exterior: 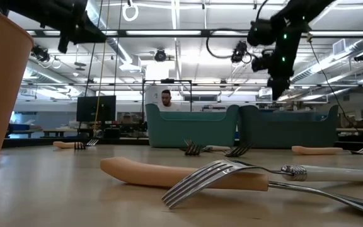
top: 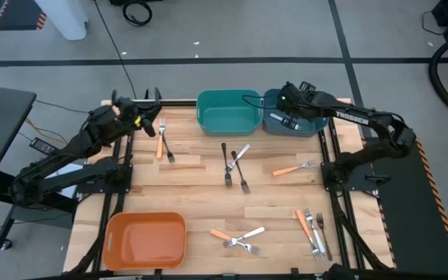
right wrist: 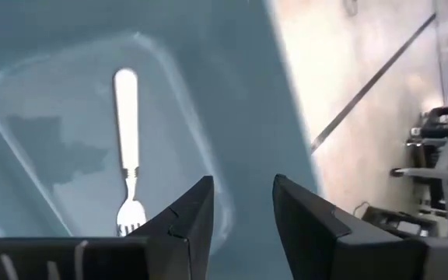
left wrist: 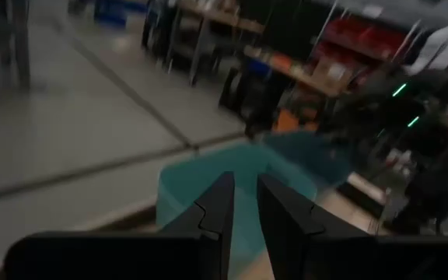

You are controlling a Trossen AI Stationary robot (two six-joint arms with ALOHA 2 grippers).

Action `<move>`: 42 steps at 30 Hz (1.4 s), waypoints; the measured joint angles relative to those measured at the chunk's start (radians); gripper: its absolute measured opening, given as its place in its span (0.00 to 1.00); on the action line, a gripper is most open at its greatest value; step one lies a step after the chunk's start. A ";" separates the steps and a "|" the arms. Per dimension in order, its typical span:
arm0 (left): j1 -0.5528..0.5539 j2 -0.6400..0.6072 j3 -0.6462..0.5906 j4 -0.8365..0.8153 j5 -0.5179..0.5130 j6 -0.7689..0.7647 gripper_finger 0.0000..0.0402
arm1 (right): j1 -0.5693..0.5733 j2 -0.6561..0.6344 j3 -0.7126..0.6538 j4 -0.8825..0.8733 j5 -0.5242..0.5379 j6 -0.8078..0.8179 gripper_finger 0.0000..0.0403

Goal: Sort silverware by color (type)
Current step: Put the orange fork into the green bin

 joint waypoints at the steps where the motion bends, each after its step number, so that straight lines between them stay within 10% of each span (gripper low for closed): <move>1: 0.000 0.009 0.000 -0.019 0.000 -0.009 0.17 | 0.009 -0.011 0.021 -0.016 0.003 0.015 0.35; 25: 0.001 0.307 0.000 0.029 0.077 -0.076 0.24 | 0.065 -0.222 0.115 -0.055 -0.003 0.207 0.34; 42: 0.002 0.345 0.000 -0.546 -0.108 -0.407 0.27 | 0.065 -0.222 0.115 -0.097 -0.008 0.304 0.34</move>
